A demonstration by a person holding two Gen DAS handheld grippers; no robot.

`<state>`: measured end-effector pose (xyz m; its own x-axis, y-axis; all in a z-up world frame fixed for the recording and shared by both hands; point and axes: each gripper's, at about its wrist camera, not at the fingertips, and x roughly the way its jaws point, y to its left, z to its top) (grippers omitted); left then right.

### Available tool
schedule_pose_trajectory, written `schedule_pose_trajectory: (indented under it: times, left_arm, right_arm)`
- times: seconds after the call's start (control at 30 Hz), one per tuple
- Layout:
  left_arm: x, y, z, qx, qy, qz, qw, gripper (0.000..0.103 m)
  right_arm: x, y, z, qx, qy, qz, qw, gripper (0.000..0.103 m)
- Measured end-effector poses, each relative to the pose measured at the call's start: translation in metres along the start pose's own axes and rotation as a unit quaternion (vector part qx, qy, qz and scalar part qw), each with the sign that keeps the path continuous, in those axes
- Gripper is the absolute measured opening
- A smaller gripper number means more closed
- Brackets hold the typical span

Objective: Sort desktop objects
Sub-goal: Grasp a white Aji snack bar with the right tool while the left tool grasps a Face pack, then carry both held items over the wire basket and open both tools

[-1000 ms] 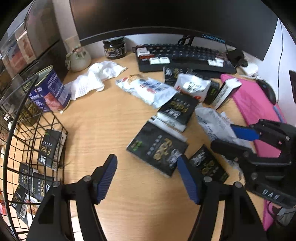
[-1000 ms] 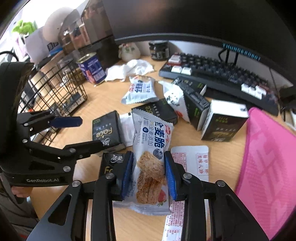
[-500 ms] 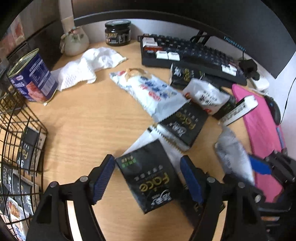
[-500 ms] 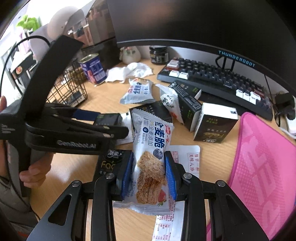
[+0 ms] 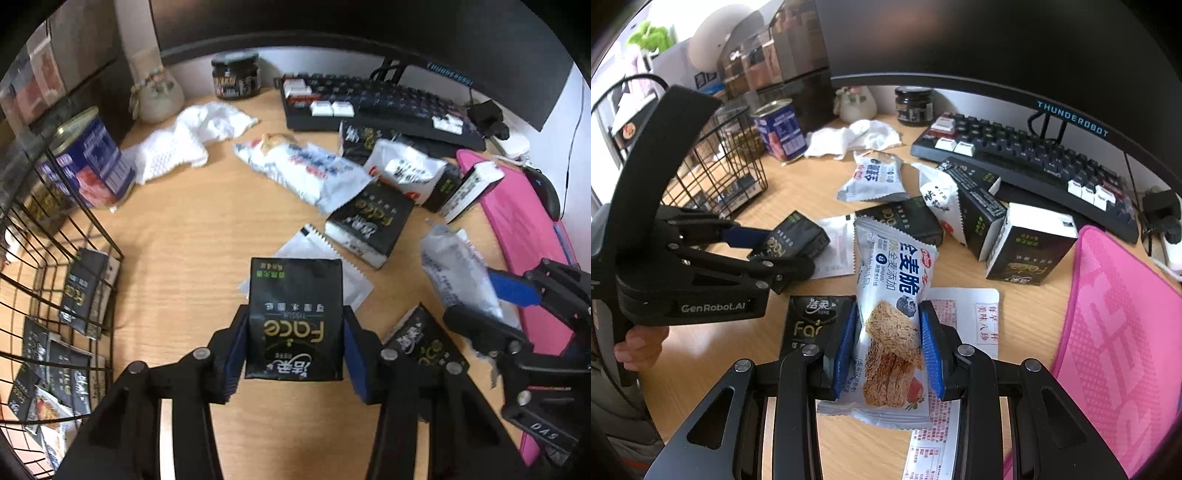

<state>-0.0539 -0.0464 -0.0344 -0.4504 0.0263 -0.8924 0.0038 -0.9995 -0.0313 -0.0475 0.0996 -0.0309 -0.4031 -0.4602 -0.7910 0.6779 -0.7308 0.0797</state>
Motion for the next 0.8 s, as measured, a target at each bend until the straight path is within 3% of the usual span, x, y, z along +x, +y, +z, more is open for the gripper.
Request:
schedule_pose_trajectory:
  times: [0.43, 0.6, 0.8]
  left_arm:
    - [-0.092, 0.008, 0.002, -0.005, -0.082, -0.002, 0.9966, 0.052]
    - [-0.13, 0.048, -0.003, -0.045, -0.117, 0.02, 0.9919, 0.052]
    - [-0.159, 0.116, -0.026, -0.118, -0.13, 0.059, 0.9828, 0.052]
  right_arm:
    - [-0.04, 0.042, 0.03, -0.045, -0.041, -0.005, 0.998, 0.034]
    - [-0.054, 0.084, 0.062, -0.095, -0.064, 0.004, 0.993, 0.034]
    - [-0.048, 0.161, 0.097, -0.159, -0.075, 0.051, 0.983, 0.034]
